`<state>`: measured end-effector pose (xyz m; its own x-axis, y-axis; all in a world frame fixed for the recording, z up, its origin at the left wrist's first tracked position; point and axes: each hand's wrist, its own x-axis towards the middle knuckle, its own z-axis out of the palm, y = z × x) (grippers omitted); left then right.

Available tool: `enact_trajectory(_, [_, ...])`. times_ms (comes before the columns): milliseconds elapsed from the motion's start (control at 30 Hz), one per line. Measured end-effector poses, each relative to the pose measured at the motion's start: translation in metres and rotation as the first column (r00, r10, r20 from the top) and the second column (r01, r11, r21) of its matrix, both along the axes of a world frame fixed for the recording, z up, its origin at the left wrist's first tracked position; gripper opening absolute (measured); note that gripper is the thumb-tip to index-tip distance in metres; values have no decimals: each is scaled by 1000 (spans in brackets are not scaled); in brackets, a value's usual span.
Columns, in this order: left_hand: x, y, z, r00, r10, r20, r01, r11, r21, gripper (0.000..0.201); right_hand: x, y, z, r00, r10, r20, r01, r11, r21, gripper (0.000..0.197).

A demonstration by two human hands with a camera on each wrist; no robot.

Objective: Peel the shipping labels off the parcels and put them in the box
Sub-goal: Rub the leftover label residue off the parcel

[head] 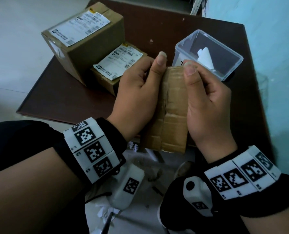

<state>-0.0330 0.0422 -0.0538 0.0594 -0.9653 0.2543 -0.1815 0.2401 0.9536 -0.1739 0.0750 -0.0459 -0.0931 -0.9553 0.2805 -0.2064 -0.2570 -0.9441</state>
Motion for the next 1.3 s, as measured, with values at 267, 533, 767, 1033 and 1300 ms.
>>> enact_trajectory(267, [4, -1, -3, 981, -189, -52, 190, 982, 5, 25, -7, -1, 3, 999, -39, -19, 38, 997, -62, 23])
enact_trajectory(533, [5, 7, -2, 962, -269, -38, 270, 961, 50, 34, -8, -3, 1, 997, -78, 22, 79, 996, -38, 27])
enact_trajectory(767, [-1, -3, 14, 835, 90, -543, 170, 897, 409, 42, -10, -7, 1, 991, -69, 117, 64, 997, 46, 54])
enact_trajectory(1033, [5, -6, 14, 787, 183, -589, 124, 888, 443, 19, -5, -8, 5, 990, -64, 126, 42, 985, 165, 41])
enact_trajectory(1300, [1, 0, 9, 944, 27, -329, 98, 929, 357, 46, -5, -3, 12, 963, -191, 189, 146, 962, 231, 36])
